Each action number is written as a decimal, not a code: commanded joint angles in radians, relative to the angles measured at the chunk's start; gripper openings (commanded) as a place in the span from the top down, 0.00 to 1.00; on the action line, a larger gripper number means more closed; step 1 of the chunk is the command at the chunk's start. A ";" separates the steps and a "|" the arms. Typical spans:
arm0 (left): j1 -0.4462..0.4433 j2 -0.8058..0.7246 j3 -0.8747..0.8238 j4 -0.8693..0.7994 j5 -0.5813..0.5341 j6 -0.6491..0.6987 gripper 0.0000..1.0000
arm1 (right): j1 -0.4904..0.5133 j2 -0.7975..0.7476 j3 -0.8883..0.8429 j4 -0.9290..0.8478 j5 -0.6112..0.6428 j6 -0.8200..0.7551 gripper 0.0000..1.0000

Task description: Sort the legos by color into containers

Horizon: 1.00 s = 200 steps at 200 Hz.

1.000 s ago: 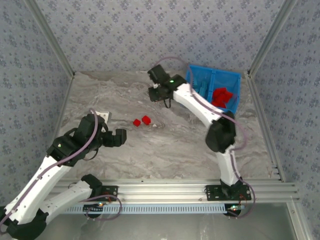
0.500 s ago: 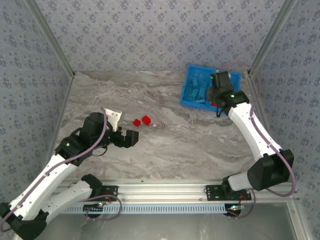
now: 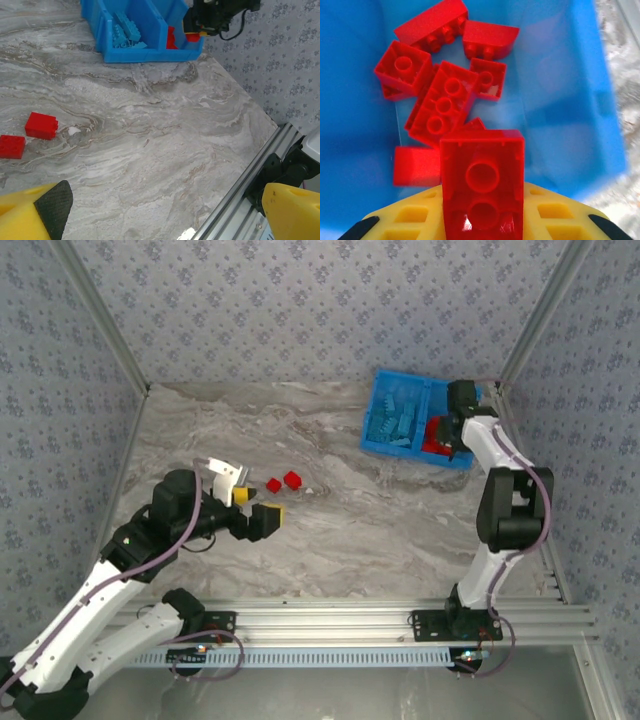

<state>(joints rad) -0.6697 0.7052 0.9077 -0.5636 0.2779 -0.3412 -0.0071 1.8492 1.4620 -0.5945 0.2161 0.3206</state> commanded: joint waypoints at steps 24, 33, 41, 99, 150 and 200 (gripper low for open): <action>-0.007 -0.019 0.003 -0.004 -0.028 -0.002 0.01 | -0.011 0.120 0.125 -0.025 0.079 0.015 0.61; -0.007 -0.021 0.003 -0.008 -0.040 -0.003 0.01 | -0.008 0.140 0.141 -0.041 0.110 0.026 0.59; -0.007 -0.021 0.005 -0.011 -0.052 -0.004 0.01 | -0.007 0.150 0.152 -0.055 0.127 0.035 0.56; -0.003 0.080 0.011 -0.158 -0.409 -0.121 0.01 | 0.016 0.052 0.130 -0.046 0.054 0.030 0.40; 0.058 0.391 0.082 -0.137 -0.340 -0.235 0.01 | 0.110 -0.296 -0.089 -0.011 -0.040 0.052 0.38; 0.134 0.735 0.195 -0.037 -0.305 -0.145 0.01 | 0.264 -0.653 -0.350 -0.011 -0.174 0.006 0.20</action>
<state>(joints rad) -0.5629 1.3167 1.0134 -0.6613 -0.0383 -0.5468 0.2173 1.2858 1.2182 -0.5816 0.1207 0.3542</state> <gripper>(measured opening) 0.993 0.770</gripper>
